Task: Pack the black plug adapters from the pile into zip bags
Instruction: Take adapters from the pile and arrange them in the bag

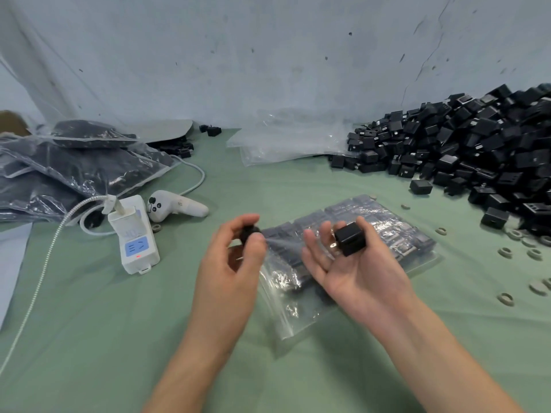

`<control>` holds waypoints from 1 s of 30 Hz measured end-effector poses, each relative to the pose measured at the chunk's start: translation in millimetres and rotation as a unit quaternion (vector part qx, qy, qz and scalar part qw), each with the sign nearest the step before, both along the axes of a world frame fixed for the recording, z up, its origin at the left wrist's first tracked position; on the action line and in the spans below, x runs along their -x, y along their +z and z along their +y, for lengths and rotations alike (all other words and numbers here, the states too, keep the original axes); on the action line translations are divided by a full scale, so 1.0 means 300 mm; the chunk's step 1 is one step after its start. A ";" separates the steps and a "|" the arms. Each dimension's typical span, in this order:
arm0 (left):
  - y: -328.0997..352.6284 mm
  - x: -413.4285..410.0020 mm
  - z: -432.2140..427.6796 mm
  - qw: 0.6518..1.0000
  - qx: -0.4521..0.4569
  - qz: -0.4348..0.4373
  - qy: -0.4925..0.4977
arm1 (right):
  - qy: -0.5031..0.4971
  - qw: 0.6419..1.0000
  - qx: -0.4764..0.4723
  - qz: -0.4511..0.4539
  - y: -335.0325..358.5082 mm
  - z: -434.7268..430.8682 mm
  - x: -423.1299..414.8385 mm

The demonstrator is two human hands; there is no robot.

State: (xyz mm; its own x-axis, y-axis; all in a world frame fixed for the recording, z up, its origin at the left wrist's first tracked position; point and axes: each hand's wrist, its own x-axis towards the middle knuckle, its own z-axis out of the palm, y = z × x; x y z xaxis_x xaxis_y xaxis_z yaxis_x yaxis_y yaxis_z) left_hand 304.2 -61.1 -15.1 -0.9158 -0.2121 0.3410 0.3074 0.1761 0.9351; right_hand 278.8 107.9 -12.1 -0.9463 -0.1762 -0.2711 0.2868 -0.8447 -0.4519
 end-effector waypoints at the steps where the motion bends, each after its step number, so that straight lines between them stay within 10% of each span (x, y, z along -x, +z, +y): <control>1: -0.002 0.005 -0.024 1.000 -0.013 -0.024 0.014 | -0.008 1.000 -0.009 -0.001 0.000 0.014 0.007; 8: -0.074 -0.011 -0.134 0.978 0.009 -0.203 0.037 | -0.114 0.977 -0.153 0.095 0.003 0.102 0.042; 12: -0.098 -0.044 -0.130 0.976 0.124 -0.177 0.005 | -0.228 0.818 -0.501 0.170 -0.040 0.120 0.039; 16: -0.102 -0.053 -0.086 0.970 0.189 -0.154 -0.007 | -0.247 0.719 -0.623 0.183 -0.099 0.110 0.033; 30: -0.095 -0.068 -0.084 0.949 0.268 -0.136 -0.097 | -0.244 0.713 -0.640 0.153 -0.123 0.118 0.053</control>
State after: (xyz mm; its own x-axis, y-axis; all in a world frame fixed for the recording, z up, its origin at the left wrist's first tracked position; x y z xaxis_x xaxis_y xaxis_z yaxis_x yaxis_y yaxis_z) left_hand 324.6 -86.3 -43.5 -0.9895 0.1068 0.0978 0.1430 0.6141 0.7762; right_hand 263.0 143.2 -49.0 -0.8597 0.4002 0.3173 -0.1771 0.3492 -0.9202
